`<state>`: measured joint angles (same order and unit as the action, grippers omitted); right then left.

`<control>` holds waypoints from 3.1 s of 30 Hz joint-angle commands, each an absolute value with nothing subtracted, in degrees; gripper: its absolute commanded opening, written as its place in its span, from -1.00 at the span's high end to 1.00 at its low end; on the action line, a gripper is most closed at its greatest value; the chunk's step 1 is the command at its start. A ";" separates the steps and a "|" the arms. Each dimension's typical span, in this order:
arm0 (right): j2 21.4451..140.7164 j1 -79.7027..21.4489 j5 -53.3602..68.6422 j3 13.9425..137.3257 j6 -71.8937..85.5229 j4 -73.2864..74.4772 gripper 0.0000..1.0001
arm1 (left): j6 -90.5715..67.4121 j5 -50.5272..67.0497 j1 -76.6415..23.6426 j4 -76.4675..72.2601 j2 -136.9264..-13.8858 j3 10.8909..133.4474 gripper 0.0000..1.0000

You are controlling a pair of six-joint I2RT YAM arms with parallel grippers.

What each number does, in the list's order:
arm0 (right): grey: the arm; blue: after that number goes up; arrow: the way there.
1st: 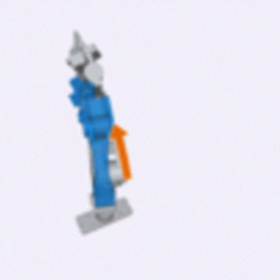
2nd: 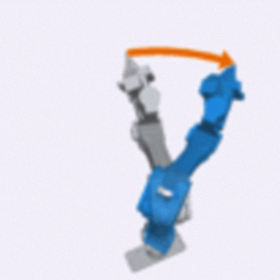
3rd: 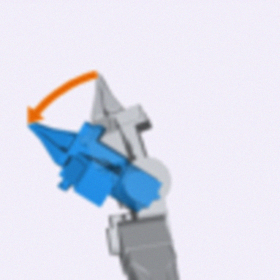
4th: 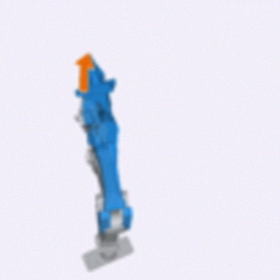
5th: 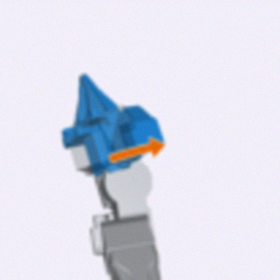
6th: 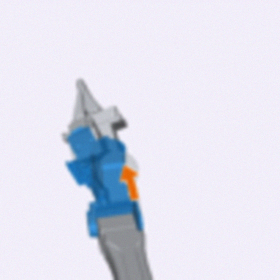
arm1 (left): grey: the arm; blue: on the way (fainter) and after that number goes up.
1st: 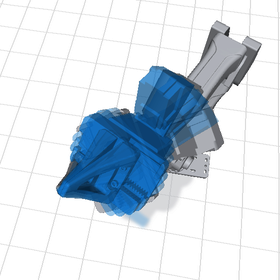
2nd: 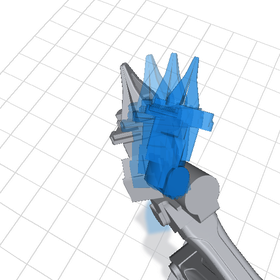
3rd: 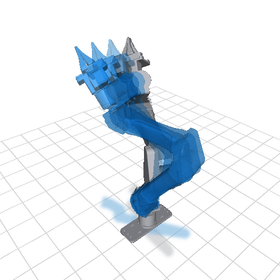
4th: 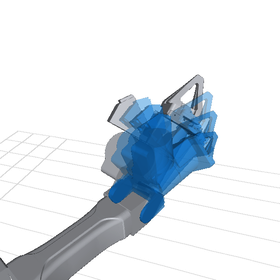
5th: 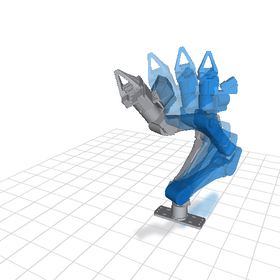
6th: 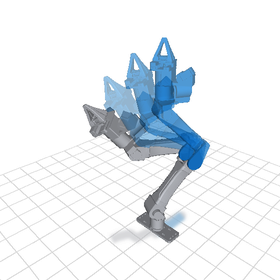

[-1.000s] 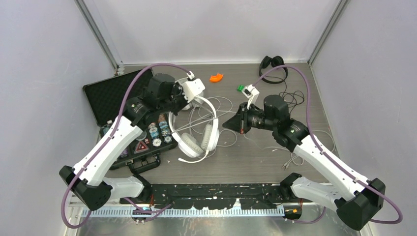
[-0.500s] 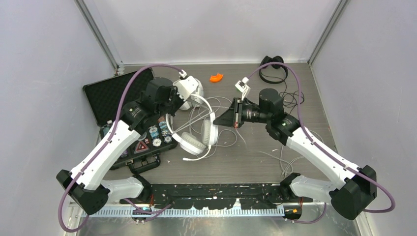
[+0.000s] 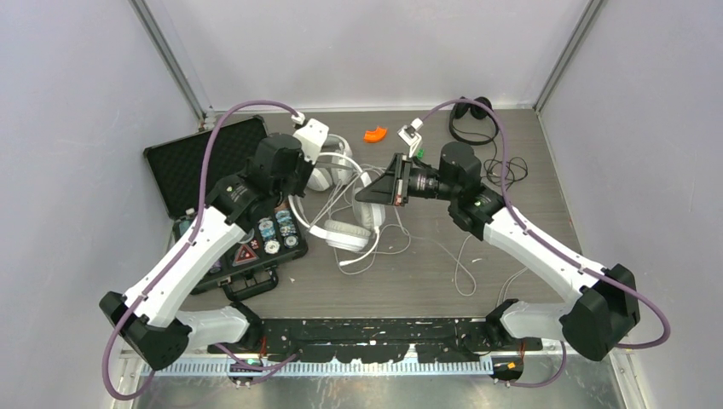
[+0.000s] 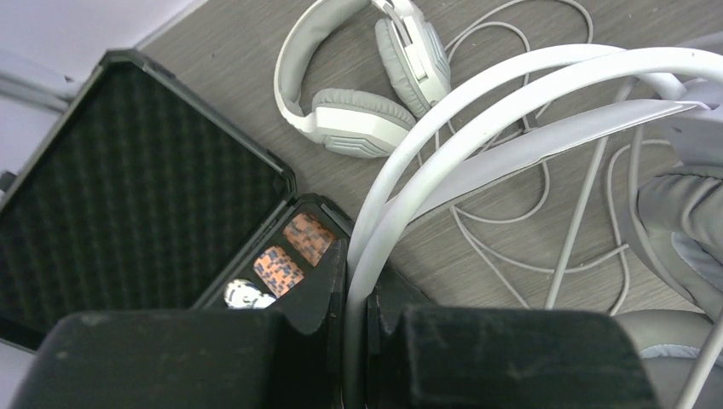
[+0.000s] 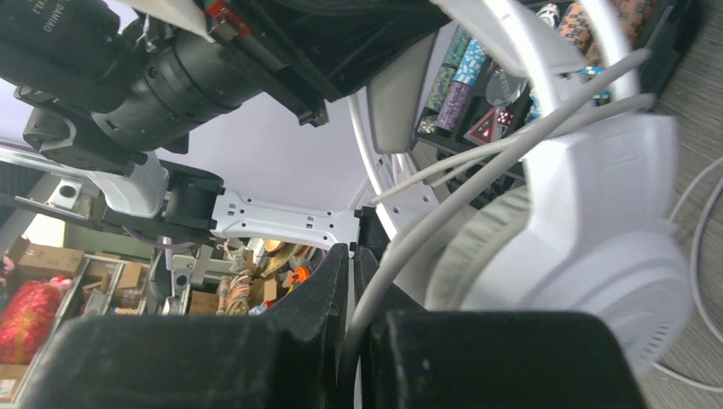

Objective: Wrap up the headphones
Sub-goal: Wrap the headphones cable around the headphones.

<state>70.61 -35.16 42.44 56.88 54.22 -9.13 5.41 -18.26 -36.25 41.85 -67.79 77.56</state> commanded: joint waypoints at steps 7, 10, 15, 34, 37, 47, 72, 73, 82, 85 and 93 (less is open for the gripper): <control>72.03 -39.58 38.05 63.23 53.25 -12.39 0.75 | -16.22 -27.15 -36.06 41.59 -71.17 84.33 1.00; 71.48 -41.39 35.05 64.67 48.88 -7.13 0.76 | -18.47 -29.50 -36.04 40.62 -71.36 84.28 1.00; 70.33 -43.55 30.84 65.10 45.05 -4.31 0.77 | -25.40 -33.21 -36.06 39.10 -71.87 84.30 1.00; 70.83 -52.26 20.61 66.40 35.93 1.64 0.78 | -46.14 -35.17 -36.04 41.96 -74.41 86.92 1.00; 70.71 -53.36 20.08 65.53 32.55 2.53 0.76 | -47.75 -35.58 -36.09 41.78 -74.08 86.75 1.00; 66.53 -54.25 13.24 55.94 19.89 -2.61 0.74 | -50.81 -34.89 -36.08 43.14 -72.76 89.21 1.00; 64.57 -59.91 4.26 34.49 12.45 -18.86 0.74 | -52.47 -36.50 -36.06 46.24 -70.86 92.48 1.00; 64.45 -59.87 4.05 33.68 12.70 -19.34 0.76 | -52.47 -36.56 -36.04 46.31 -70.78 92.65 1.00; 62.73 -60.01 0.63 25.11 16.65 -25.64 0.89 | -52.78 -36.66 -36.08 46.75 -70.40 93.98 1.00; 61.84 -59.96 0.18 22.94 17.95 -27.06 1.00 | -53.26 -35.92 -36.04 46.95 -70.33 94.60 1.00; 61.24 -60.01 -5.00 20.08 20.06 -29.93 1.00 | -54.86 -31.57 -35.82 46.75 -69.48 95.19 1.00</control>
<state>62.48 -59.68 -1.06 20.95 18.17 -23.68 -50.35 -34.02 -36.25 51.59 -72.71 91.81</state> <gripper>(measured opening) 0.015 0.086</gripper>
